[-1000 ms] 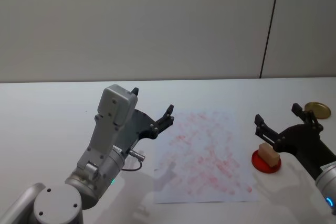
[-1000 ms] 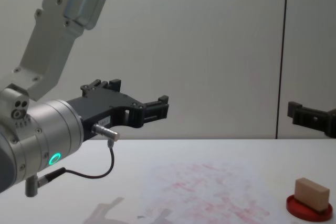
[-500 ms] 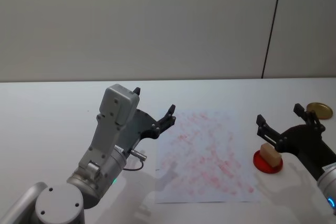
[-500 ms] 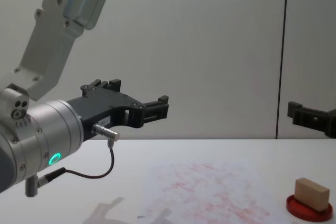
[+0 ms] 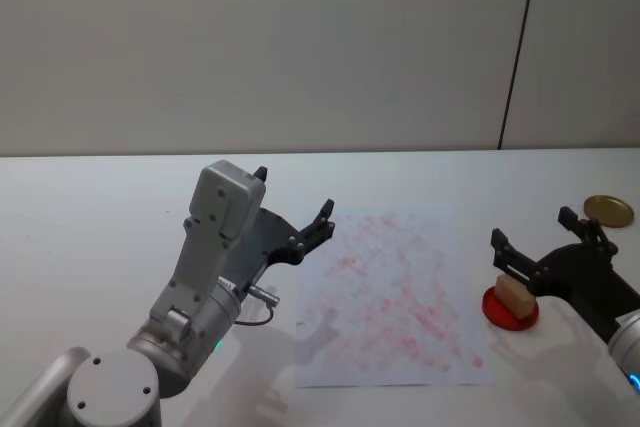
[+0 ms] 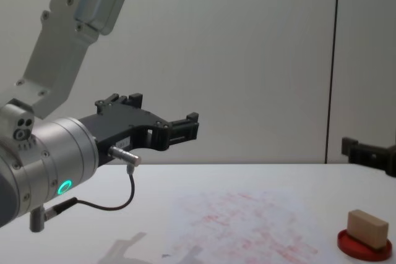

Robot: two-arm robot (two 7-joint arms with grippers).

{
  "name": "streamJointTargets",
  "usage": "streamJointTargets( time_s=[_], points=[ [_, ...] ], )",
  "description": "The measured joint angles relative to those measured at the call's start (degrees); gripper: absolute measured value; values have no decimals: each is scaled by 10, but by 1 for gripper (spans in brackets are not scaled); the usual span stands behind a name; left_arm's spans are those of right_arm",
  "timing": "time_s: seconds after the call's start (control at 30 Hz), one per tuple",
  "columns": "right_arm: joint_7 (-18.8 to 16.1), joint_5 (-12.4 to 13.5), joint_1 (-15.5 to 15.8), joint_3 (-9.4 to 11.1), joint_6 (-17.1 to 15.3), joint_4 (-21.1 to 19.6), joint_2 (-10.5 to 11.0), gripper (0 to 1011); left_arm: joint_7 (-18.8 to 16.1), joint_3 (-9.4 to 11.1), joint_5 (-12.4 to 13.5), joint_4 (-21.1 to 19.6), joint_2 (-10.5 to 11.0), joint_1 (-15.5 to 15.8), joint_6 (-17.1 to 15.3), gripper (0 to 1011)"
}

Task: Use the one hand to pick up the stamp and affix it onto the A4 paper.

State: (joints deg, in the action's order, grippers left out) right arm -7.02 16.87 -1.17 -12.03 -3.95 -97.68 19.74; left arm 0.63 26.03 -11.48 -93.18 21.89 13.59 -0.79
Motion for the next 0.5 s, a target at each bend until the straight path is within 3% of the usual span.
streamJointTargets(
  time_s=[0.5],
  points=[
    [-41, -5, -11, 3, -30, 41, 6, 1001, 0, 0, 0, 0, 0, 0, 0, 993]
  ],
)
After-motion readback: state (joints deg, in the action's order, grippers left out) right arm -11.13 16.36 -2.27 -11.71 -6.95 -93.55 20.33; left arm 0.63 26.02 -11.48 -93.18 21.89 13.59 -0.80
